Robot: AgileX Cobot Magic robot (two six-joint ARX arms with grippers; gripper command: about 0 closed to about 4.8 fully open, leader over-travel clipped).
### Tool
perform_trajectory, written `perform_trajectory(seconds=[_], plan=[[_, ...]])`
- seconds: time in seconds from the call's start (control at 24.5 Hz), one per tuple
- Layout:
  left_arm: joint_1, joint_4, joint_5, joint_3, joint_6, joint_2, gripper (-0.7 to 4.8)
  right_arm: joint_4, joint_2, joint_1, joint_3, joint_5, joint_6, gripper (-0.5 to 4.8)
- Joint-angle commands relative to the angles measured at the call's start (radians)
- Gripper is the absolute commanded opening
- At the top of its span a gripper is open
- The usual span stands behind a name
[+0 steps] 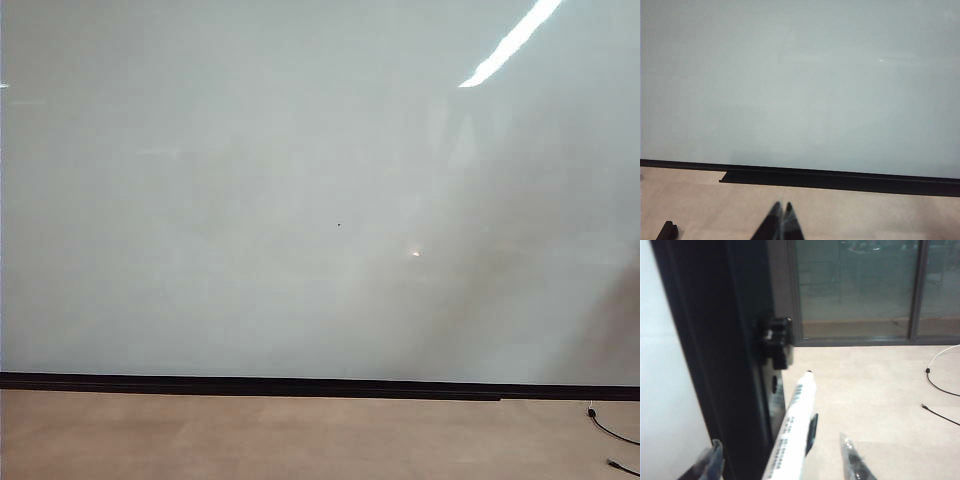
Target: Pick up the pen on the shelf to the right of the whiteboard and draw a cross mark.
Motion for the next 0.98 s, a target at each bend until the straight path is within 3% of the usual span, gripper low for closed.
perform_trajectory(seconds=[0.04, 0.98], plan=[[0.0, 0.005, 0.003, 0.003, 0.004, 0.0, -0.05, 0.014, 0.012, 0.0, 0.01, -0.006, -0.003, 3.04], [0.0, 0.005, 0.003, 0.003, 0.004, 0.0, -0.05, 0.015, 0.016, -0.008, 0.031, -0.037, -0.004, 2.6]])
